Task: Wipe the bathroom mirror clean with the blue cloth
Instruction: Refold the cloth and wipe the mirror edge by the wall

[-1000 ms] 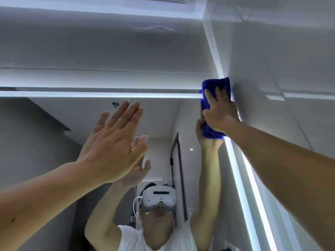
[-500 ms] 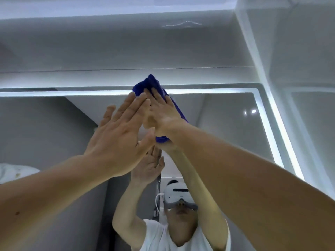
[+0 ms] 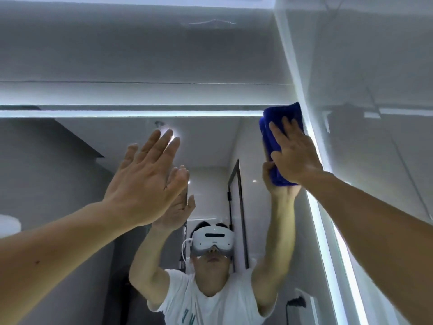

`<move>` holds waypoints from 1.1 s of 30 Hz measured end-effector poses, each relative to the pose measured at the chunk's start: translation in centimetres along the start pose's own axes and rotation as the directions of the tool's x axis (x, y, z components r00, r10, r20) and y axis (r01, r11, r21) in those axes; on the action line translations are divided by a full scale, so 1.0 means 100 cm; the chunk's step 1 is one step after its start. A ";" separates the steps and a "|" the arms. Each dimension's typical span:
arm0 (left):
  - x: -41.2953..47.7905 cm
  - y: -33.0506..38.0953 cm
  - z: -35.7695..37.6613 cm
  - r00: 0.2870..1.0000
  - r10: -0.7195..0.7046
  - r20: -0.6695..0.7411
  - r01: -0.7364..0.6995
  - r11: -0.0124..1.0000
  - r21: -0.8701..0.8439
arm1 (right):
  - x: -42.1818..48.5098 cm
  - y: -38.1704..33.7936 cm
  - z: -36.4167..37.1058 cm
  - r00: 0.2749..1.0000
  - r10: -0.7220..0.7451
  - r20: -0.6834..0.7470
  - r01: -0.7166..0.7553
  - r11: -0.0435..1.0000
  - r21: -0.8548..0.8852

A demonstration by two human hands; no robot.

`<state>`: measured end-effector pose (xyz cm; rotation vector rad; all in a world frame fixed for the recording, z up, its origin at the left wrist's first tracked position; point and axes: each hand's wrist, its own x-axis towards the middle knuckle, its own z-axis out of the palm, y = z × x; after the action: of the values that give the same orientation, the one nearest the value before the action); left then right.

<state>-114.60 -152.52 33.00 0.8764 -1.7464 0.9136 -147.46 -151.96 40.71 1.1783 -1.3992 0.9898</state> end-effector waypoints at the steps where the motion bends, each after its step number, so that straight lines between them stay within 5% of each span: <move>1: -0.003 -0.002 0.001 1.000 0.008 0.005 -0.008 1.000 0.003 | -0.003 -0.004 0.001 0.999 0.032 0.009 -0.032 0.999 0.002; 4: -0.010 -0.009 0.004 1.000 0.025 0.007 -0.025 1.000 -0.001 | -0.023 -0.041 0.004 1.000 0.015 0.022 -0.015 1.000 -0.003; 8: -0.021 -0.009 0.006 0.999 0.018 -0.040 -0.021 0.997 -0.069 | -0.091 -0.111 0.022 0.936 -0.345 0.068 0.347 0.938 -0.017; 13: -0.038 -0.012 0.003 0.999 0.028 -0.037 -0.032 0.993 -0.116 | -0.202 -0.134 0.038 0.643 -0.748 0.165 0.754 0.656 0.036; 18: -0.053 -0.010 0.001 1.000 0.016 -0.016 -0.018 0.993 -0.118 | -0.214 -0.096 0.035 0.315 -0.892 0.324 0.945 0.328 -0.015; 20: -0.057 -0.006 0.003 1.000 0.024 0.005 -0.023 0.994 -0.108 | -0.181 -0.084 0.027 0.391 -0.872 0.296 0.918 0.393 -0.056; 23: -0.062 -0.005 0.005 1.000 0.015 0.023 -0.013 0.997 -0.082 | -0.113 -0.051 0.012 0.744 -0.643 0.183 0.668 0.726 -0.164; 25: -0.065 -0.010 0.006 1.000 0.017 0.021 -0.015 0.998 -0.061 | -0.075 -0.028 0.000 0.908 -0.388 0.158 0.409 0.902 -0.135; 29: -0.065 -0.027 0.003 1.000 0.024 -0.011 -0.024 0.998 -0.053 | -0.047 -0.020 0.003 0.994 -0.057 0.089 0.060 0.998 -0.034; 33: -0.064 -0.028 0.004 0.999 0.048 -0.025 -0.050 0.996 -0.072 | -0.068 -0.042 0.015 0.996 -0.071 0.061 0.074 0.996 -0.042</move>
<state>-110.47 -153.19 27.38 0.7766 -1.7767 0.8831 -143.56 -153.16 33.69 1.2261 -1.4080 0.8750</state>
